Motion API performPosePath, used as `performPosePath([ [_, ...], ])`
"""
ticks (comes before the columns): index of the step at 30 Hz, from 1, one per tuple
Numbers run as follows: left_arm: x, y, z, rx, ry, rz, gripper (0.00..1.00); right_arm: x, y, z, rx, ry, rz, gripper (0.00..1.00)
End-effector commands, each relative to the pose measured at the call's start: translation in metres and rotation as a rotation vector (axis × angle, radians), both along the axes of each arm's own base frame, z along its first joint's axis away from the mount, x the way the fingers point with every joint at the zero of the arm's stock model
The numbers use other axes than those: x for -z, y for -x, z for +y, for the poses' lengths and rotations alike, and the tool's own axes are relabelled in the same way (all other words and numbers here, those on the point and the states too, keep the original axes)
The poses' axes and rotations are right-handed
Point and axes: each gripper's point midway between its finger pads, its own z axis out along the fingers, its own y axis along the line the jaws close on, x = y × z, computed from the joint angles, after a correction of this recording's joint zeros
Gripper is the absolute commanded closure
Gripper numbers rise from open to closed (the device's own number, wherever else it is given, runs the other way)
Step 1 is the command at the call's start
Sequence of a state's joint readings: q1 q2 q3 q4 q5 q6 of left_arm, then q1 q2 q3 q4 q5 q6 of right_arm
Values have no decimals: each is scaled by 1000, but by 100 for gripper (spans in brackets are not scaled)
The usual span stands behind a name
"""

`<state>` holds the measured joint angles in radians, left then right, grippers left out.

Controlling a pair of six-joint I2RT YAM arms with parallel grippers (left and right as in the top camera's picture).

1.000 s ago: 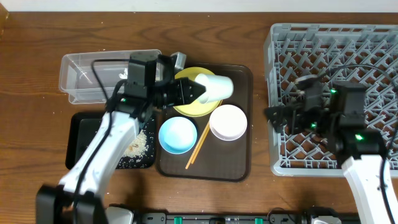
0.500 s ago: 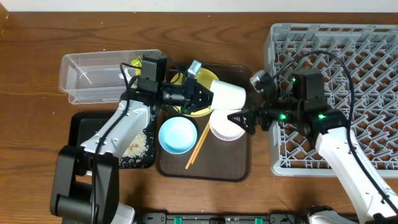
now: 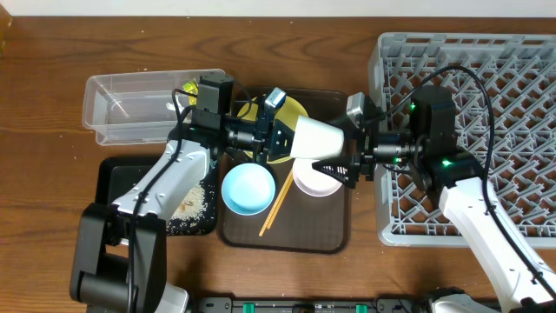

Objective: Sort waste into correct bins and load items into the dishwasher rack
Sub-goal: 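Hand the white cup from the left gripper to the right gripper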

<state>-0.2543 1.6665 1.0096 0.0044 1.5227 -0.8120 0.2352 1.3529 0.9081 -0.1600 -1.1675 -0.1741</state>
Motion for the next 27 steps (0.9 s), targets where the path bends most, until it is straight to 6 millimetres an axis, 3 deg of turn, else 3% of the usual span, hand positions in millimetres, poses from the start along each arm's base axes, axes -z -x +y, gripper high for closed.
performPosePath([
  [1, -8, 5, 1, 36, 34, -3, 94, -6, 6, 2, -42, -23, -13, 9],
  [15, -8, 5, 1, 36, 33, 1, 94, -6, -2, 1, -12, -11, -48, 30],
  [18, -8, 5, 1, 36, 34, 0, 94, -7, -3, 1, -12, -14, -58, 38],
  [23, -8, 5, 1, 36, 34, 0, 93, -7, -3, 1, -11, -14, -57, 42],
  [25, -8, 5, 1, 36, 38, -26, 83, -7, -3, 1, -7, -11, -55, 45],
  [27, -7, 3, 1, 30, 43, -97, 65, -2, -9, -1, 36, 12, -17, 49],
])
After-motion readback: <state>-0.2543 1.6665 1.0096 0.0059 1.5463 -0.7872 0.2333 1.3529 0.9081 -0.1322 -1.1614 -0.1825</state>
